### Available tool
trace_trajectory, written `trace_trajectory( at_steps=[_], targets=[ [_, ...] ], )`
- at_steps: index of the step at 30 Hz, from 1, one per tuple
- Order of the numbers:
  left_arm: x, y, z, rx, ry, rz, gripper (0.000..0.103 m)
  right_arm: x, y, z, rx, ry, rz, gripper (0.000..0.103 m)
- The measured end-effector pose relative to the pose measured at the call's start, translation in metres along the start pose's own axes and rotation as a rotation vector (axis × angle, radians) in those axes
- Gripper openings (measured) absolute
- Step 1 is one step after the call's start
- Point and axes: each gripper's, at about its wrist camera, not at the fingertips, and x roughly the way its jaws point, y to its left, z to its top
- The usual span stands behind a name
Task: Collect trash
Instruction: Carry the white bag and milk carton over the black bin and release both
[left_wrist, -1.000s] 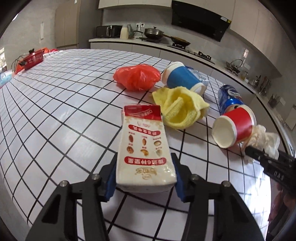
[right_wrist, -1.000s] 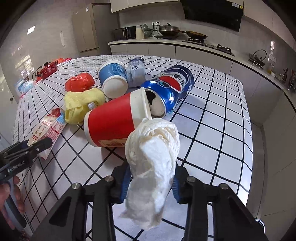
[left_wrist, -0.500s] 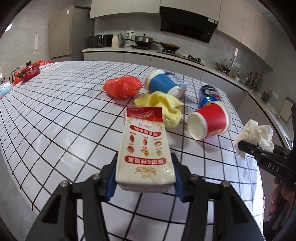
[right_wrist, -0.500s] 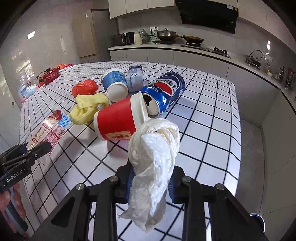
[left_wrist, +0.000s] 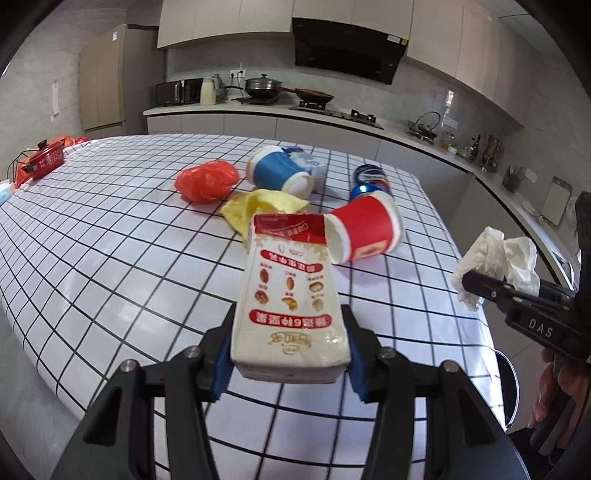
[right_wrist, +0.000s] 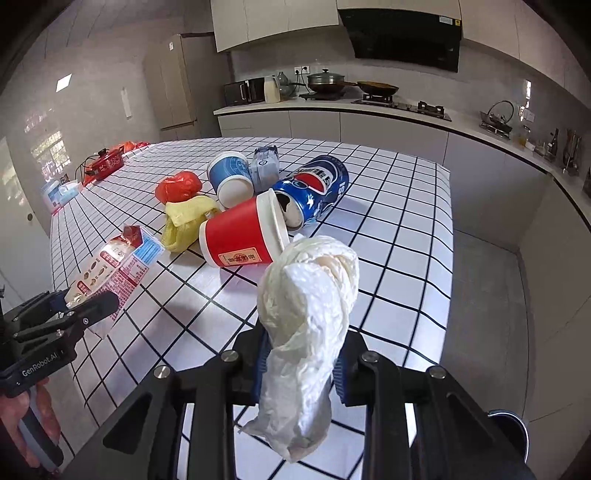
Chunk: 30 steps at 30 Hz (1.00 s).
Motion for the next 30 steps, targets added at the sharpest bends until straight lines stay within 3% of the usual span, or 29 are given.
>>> trace_trajectory(
  at_steps=[13, 30],
  targets=[
    [-0.027, -0.066, -0.005, 0.083, -0.019, -0.109, 0.051, -0.066, -0.035, -0.025, 0.044, -0.049, -0.071, 0.030],
    [-0.027, -0.221, -0.038, 0.272, 0.042, -0.336, 0.051, -0.161, -0.166, -0.112, 0.215, -0.038, -0.276, 0.030]
  ],
)
